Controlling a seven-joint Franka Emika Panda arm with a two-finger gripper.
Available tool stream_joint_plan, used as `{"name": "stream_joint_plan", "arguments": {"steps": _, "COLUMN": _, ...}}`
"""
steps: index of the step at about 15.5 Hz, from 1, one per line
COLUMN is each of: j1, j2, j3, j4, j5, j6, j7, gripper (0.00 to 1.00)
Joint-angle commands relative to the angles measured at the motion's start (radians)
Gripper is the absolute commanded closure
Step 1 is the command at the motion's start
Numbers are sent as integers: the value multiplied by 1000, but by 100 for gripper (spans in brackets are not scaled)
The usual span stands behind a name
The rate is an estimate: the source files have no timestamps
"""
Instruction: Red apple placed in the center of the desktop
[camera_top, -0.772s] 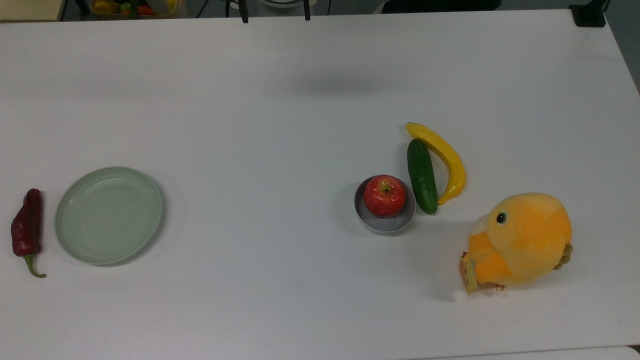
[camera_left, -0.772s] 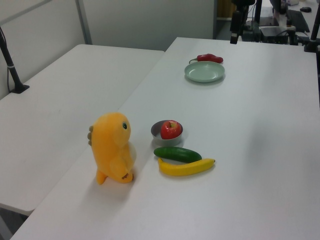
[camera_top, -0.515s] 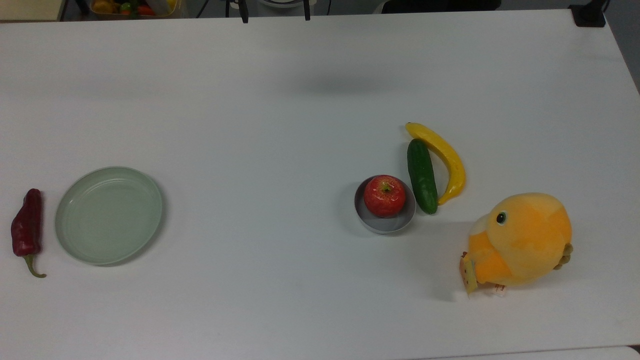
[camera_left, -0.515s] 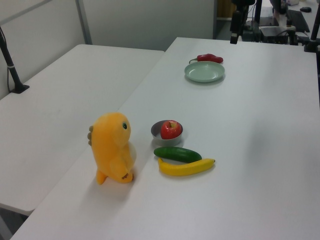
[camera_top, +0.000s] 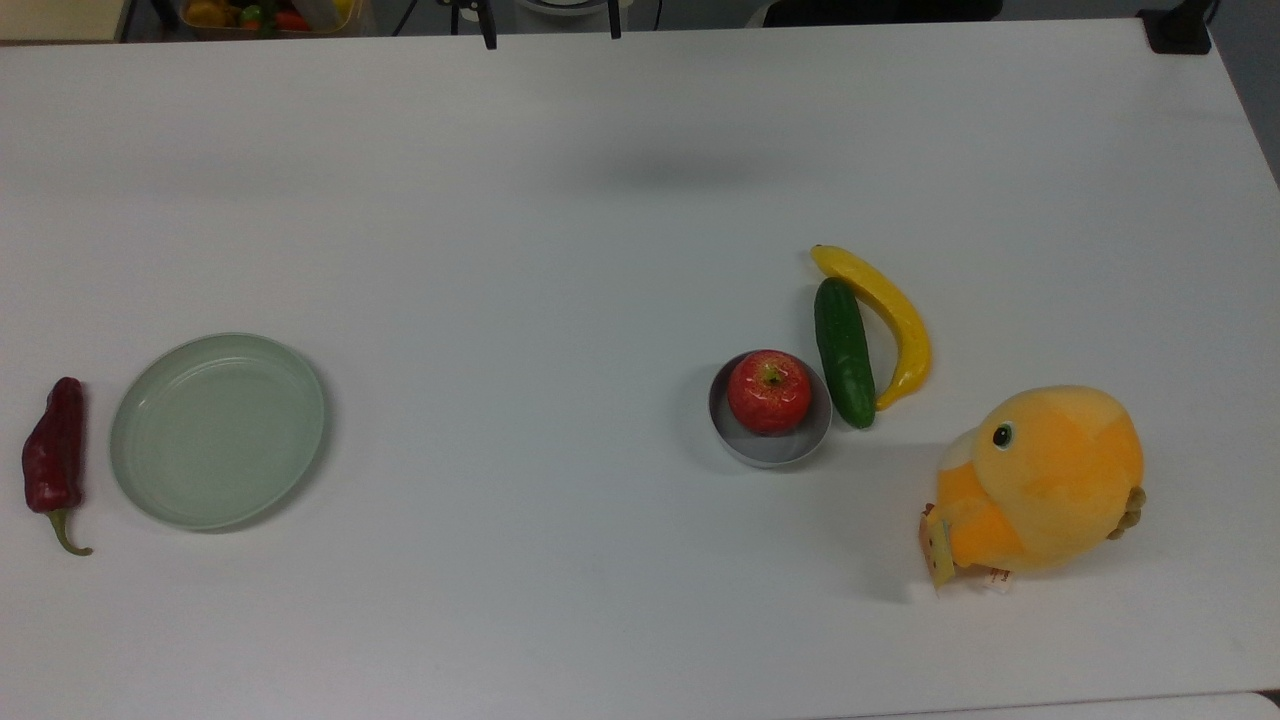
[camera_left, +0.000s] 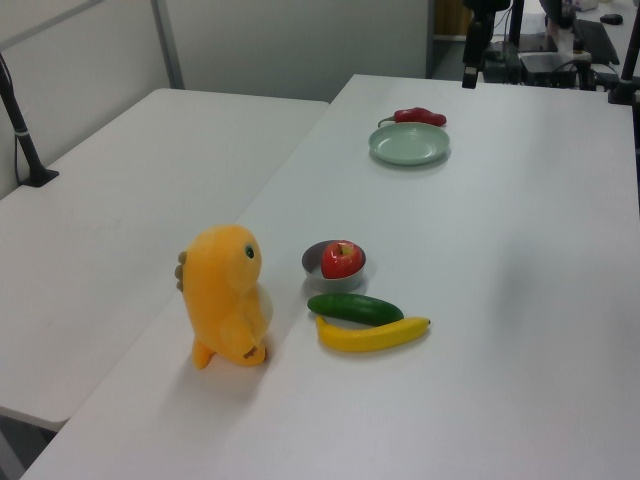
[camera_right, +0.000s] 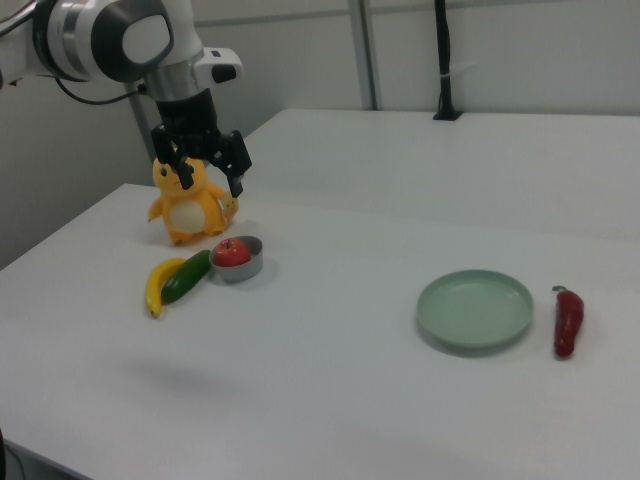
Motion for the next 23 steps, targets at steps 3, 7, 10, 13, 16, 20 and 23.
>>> {"name": "stream_joint_plan", "arguments": {"steps": 3, "j1": 3, "j2": 52, "j3": -4, "j4": 4, "j5": 15, "j6": 18, "j7": -333, "gripper": 0}}
{"name": "stream_joint_plan", "arguments": {"steps": 7, "j1": 17, "j2": 88, "j3": 28, "j4": 4, "j5": 3, "j6": 84, "j7": -347, "gripper": 0}}
{"name": "stream_joint_plan", "arguments": {"steps": 10, "j1": 17, "j2": 143, "j3": 81, "j4": 4, "j5": -2, "j6": 185, "j7": -350, "gripper": 0}}
{"name": "stream_joint_plan", "arguments": {"steps": 13, "j1": 28, "j2": 192, "j3": 105, "j4": 4, "j5": -5, "j6": 282, "j7": -359, "gripper": 0}}
{"name": "stream_joint_plan", "arguments": {"steps": 16, "j1": 46, "j2": 249, "j3": 121, "j4": 5, "j5": -11, "j6": 354, "j7": -359, "gripper": 0}}
{"name": "stream_joint_plan", "arguments": {"steps": 20, "j1": 62, "j2": 327, "j3": 124, "j4": 5, "j5": -54, "j6": 431, "j7": -351, "gripper": 0}}
{"name": "stream_joint_plan", "arguments": {"steps": 23, "j1": 71, "j2": 378, "j3": 145, "j4": 5, "j5": -86, "j6": 492, "j7": -344, "gripper": 0}}
